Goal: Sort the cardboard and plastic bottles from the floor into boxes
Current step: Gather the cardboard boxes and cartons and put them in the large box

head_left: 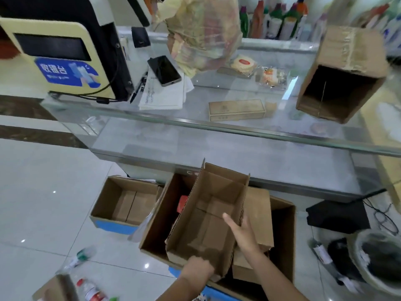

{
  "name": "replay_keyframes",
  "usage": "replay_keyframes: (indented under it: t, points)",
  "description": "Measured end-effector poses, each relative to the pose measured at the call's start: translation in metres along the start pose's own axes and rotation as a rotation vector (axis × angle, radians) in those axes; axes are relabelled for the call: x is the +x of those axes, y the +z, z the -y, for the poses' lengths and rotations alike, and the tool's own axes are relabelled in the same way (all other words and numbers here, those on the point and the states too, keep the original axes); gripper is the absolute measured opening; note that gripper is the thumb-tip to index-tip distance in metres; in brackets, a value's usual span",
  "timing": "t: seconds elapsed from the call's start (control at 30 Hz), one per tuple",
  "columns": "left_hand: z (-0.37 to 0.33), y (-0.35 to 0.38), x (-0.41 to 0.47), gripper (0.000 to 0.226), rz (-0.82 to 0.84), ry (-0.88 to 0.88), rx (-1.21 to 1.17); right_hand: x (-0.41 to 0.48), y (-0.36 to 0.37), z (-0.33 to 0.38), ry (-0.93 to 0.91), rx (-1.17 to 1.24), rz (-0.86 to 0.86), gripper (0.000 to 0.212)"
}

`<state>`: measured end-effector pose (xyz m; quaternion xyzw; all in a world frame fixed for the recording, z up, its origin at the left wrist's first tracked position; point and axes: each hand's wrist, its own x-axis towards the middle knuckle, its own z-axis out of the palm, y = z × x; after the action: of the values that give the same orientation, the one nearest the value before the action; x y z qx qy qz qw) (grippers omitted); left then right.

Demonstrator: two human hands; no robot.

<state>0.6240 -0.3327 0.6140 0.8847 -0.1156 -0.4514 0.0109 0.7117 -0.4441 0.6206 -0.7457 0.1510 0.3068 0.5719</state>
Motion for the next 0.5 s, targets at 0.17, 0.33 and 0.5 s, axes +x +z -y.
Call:
replay_keyframes:
  t: [0.17,0.33,0.5]
  points:
    - [0.024,0.041,0.027,0.041,-0.010,-0.128,0.011,0.023,0.022,-0.037,0.200,-0.241,0.184,0.097]
    - [0.050,0.066,0.040,0.069,0.012,-0.123,-0.013,0.035,0.048,-0.044,0.226,-0.217,0.091,0.098]
    - [0.060,0.057,0.026,0.075,-0.208,-0.216,-0.111,0.024,0.053,-0.015,-0.252,-0.836,-0.300,0.098]
